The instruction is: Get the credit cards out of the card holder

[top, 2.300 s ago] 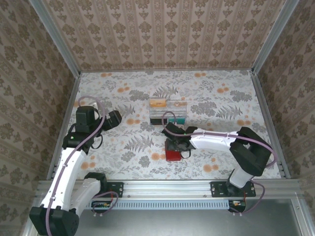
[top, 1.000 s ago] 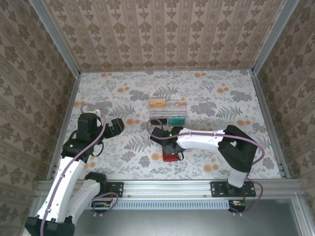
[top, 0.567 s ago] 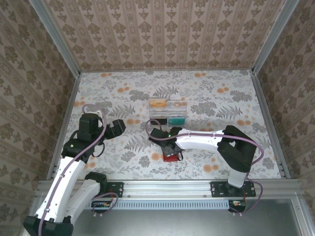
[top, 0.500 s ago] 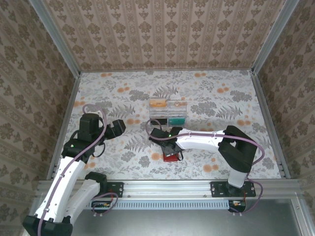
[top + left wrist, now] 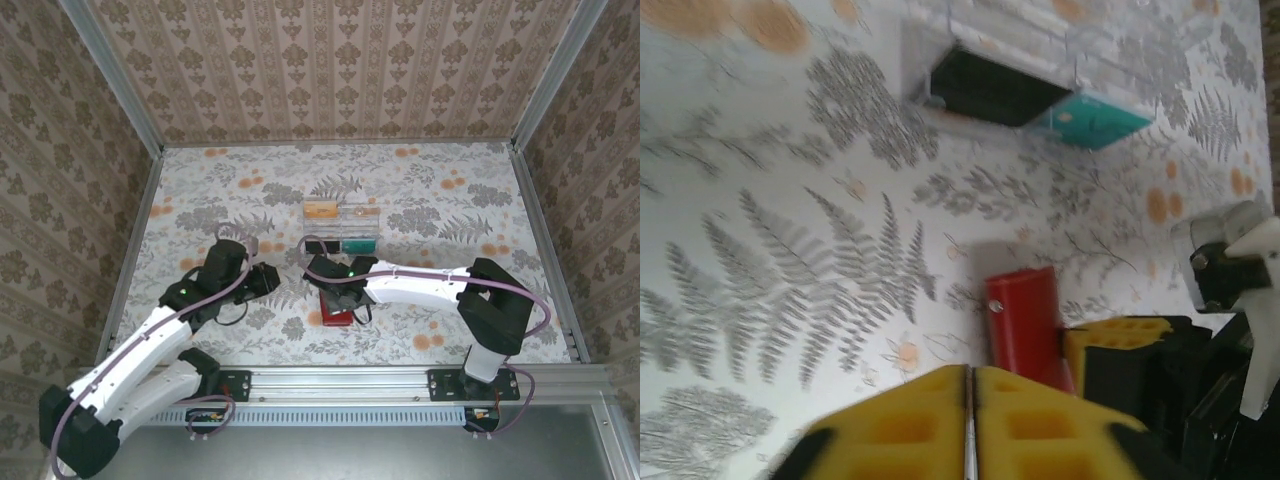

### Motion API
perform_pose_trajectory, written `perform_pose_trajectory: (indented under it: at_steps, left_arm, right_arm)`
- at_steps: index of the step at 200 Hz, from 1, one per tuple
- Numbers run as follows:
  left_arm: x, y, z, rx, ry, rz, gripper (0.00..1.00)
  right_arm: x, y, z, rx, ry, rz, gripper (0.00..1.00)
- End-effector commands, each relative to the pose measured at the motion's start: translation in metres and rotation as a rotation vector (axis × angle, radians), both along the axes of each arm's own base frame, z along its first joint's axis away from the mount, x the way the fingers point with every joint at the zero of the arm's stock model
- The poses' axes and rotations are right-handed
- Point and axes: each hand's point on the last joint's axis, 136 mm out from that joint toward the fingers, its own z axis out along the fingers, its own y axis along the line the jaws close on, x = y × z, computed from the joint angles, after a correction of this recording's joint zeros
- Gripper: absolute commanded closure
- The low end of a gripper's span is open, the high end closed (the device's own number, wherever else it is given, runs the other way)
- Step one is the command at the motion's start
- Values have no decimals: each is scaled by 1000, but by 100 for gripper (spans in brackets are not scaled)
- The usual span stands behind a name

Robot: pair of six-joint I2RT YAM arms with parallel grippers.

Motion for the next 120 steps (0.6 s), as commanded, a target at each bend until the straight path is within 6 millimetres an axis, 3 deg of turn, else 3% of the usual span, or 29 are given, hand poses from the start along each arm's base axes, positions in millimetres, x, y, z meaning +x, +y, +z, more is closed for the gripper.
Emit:
perform_pose_trajectory:
  at_steps: [1, 32, 120]
  left_arm:
    - [0, -25, -2, -76, 27, -7, 100]
    - [-3, -53, -17, -168, 107, -52, 100]
    - [-9, -71, -79, -158, 313, -80, 100]
  right_arm:
    - [2, 21, 10, 114, -7, -7, 100]
    - [6, 37, 6, 158, -1, -7, 100]
    - [6, 51, -8, 202, 36, -19, 100]
